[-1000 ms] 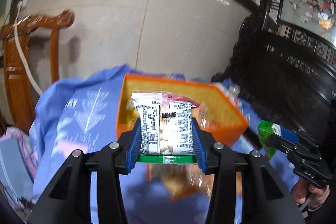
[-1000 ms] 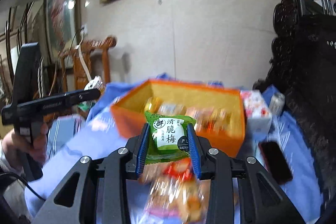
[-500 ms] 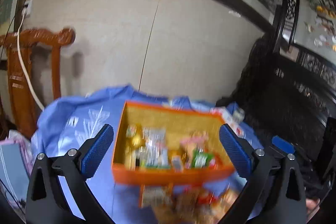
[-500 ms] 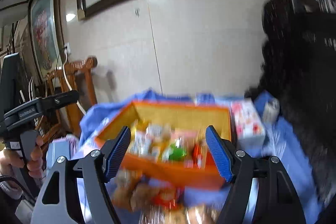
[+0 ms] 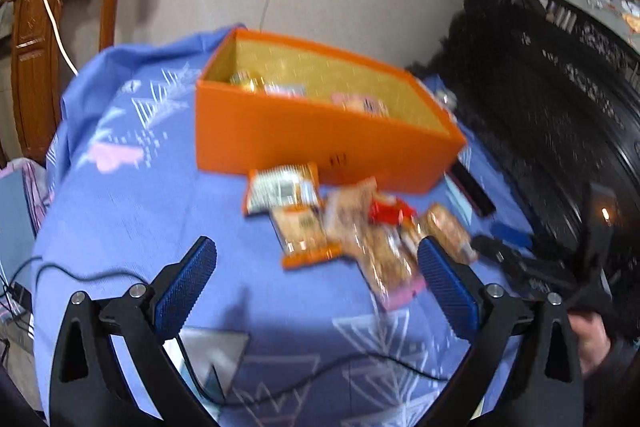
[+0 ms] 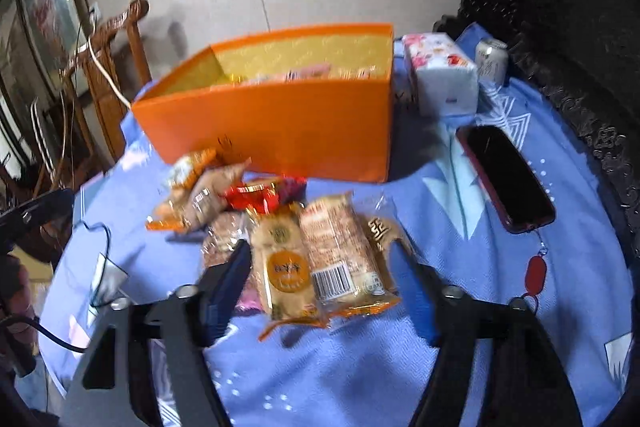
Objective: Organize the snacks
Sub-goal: 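Release the green plum bag and white candy pack into the orange box, then grasp the long biscuit pack with the right tool while the left grasps the round cake pack, then drop the long biscuit pack and round cake pack into the orange box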
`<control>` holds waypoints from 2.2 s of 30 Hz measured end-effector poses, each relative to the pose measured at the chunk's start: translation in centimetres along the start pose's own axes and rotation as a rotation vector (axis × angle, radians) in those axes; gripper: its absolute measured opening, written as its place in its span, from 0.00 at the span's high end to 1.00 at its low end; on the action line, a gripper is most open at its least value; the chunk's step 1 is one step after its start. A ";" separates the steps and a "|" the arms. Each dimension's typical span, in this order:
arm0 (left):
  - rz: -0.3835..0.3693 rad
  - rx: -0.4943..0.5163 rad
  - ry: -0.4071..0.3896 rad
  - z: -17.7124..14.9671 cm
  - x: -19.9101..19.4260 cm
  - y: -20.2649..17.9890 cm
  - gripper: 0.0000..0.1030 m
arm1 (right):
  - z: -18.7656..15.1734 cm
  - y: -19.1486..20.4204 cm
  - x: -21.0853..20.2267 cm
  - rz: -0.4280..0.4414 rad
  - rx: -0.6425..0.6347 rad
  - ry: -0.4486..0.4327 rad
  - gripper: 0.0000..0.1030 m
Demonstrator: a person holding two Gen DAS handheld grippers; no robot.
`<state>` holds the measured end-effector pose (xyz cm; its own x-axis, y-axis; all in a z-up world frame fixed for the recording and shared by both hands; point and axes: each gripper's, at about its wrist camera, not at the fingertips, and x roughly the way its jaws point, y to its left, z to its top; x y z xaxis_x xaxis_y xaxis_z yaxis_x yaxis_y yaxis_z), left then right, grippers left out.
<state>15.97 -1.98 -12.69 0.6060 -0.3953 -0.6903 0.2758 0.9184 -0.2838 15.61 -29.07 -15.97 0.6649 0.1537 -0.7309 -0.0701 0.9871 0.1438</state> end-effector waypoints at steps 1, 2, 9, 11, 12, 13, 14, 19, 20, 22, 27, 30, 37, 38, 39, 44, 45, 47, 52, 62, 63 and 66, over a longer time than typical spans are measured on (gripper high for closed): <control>0.001 0.001 0.004 -0.4 0.0 -0.1 0.04 | 0.2 0.0 0.6 -0.002 -0.014 0.018 0.42; -0.003 0.001 0.004 -0.8 -0.2 -0.1 0.04 | 0.3 0.0 1.1 -0.007 -0.028 0.030 0.42; 0.022 0.008 0.007 -1.1 -0.8 -0.1 0.04 | 0.3 0.0 4.9 -0.044 -0.108 0.116 0.52; 0.035 0.001 0.012 -1.1 -0.7 0.2 0.04 | 0.1 0.1 4.9 -0.079 -0.133 0.102 0.64; 0.041 -0.005 0.017 -1.1 -0.6 0.4 0.04 | 0.2 0.0 4.8 -0.075 -0.125 0.101 0.65; 0.043 -0.010 0.020 -0.9 -0.5 0.5 0.04 | 0.2 -0.2 4.3 -0.068 -0.097 0.091 0.65; 0.044 -0.017 0.021 -0.9 -0.4 0.7 0.04 | 0.1 -0.3 3.9 -0.067 -0.079 0.079 0.65; 0.063 -0.035 0.022 -0.3 1.2 0.9 0.04 | -0.2 -0.8 0.6 -0.021 0.053 -0.013 0.65; 0.072 -0.041 0.026 -0.2 2.0 0.9 0.04 | -0.2 -0.7 -0.1 -0.009 0.069 -0.026 0.65; 0.098 -0.052 0.037 0.2 3.6 1.0 0.04 | -0.5 -0.4 -1.0 0.020 0.101 -0.044 0.65; 0.147 -0.086 0.130 0.5 9.3 1.6 0.17 | -1.2 0.6 -2.1 0.069 0.149 -0.054 0.65; 0.143 -0.137 0.190 0.3 11.9 2.4 0.30 | -1.3 1.3 -2.2 0.079 0.144 -0.052 0.65; 0.166 -0.121 0.193 0.5 13.2 2.5 0.35 | -1.0 3.1 -1.6 0.102 0.089 -0.048 0.65; 0.168 -0.103 0.193 0.5 13.3 2.3 0.33 | -1.0 3.2 -1.4 0.108 0.086 -0.043 0.65; 0.167 -0.092 0.197 0.5 13.4 2.2 0.31 | -0.9 3.4 -1.1 0.116 0.085 -0.039 0.65; 0.186 -0.068 0.212 0.8 14.0 1.7 0.40 | -0.4 3.8 -0.6 0.107 0.076 -0.043 0.65; 0.211 -0.051 0.216 0.8 14.0 1.5 0.54 | -0.3 3.7 -0.5 0.102 0.075 -0.046 0.65; 0.228 -0.014 0.223 0.4 13.8 1.3 0.66 | 0.1 3.6 -0.4 0.098 0.076 -0.051 0.65; 0.176 -0.030 0.253 0.1 12.8 1.9 0.66 | 1.3 3.4 -0.2 0.094 0.043 -0.050 0.65; 0.106 0.100 0.269 1.6 7.1 -1.0 0.66 | 3.8 2.2 -0.9 0.179 0.062 -0.028 0.65; 0.093 0.113 0.258 2.0 6.2 -1.8 0.66 | 4.2 2.1 -1.3 0.187 0.066 -0.039 0.65; 0.060 0.168 0.191 4.0 4.0 -3.9 0.66 | 5.7 2.0 -2.4 0.197 0.069 -0.098 0.65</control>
<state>20.26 -7.22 -11.70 0.4772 -0.3150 -0.8204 0.3737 0.9177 -0.1349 18.14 -27.73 -10.10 0.7128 0.3352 -0.6161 -0.1570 0.9324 0.3256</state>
